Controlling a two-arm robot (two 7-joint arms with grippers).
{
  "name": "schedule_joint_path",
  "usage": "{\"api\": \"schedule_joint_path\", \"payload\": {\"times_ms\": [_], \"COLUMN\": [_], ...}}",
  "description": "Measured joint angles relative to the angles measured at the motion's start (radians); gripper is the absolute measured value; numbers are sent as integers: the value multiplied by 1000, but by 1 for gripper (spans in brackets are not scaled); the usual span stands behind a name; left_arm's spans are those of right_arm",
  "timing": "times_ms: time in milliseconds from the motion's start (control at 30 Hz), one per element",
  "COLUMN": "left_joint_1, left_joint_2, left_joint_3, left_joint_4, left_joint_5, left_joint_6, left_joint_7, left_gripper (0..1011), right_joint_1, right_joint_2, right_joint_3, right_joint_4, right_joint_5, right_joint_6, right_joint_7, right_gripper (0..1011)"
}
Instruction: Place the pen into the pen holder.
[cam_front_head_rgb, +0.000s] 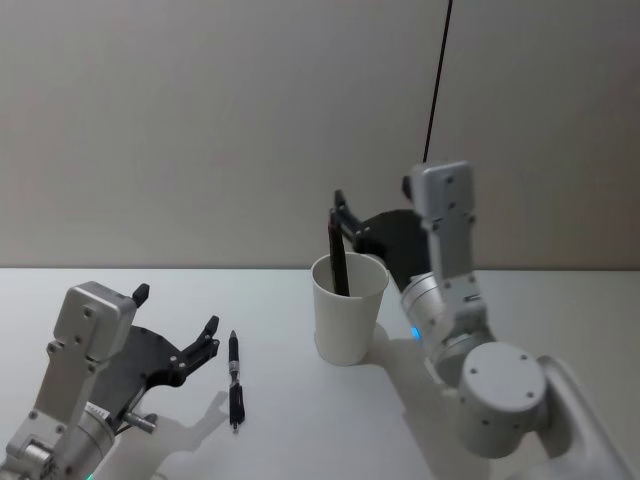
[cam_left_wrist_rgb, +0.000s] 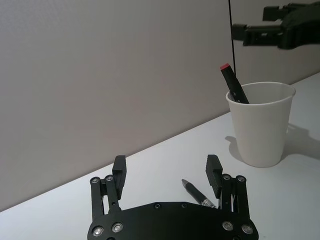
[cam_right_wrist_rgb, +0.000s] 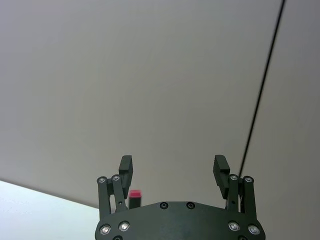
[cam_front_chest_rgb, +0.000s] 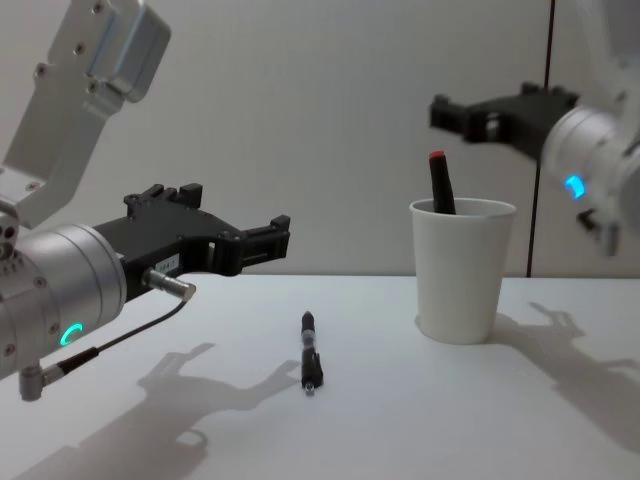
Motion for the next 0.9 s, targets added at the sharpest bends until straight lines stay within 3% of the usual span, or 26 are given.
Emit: {"api": "schedule_joint_path", "payload": {"times_ms": [300, 667, 900], "left_joint_1": [0, 0, 0], "left_joint_2": [0, 0, 0], "left_joint_3": [0, 0, 0], "left_joint_4": [0, 0, 0], "left_joint_5": [0, 0, 0], "left_joint_6": [0, 0, 0], "left_joint_7": [0, 0, 0], "left_gripper": [1002, 1001, 1002], "right_joint_1": [-39, -130, -137], "right_joint_2": [68, 171, 175], "right_joint_3": [54, 130, 125], "right_joint_4": [-133, -222, -227], "right_joint_5": [47, 51, 56], "right_joint_6": [108, 199, 196], "right_joint_7": [68, 101, 101], "right_gripper": [1001, 1001, 1001]}}
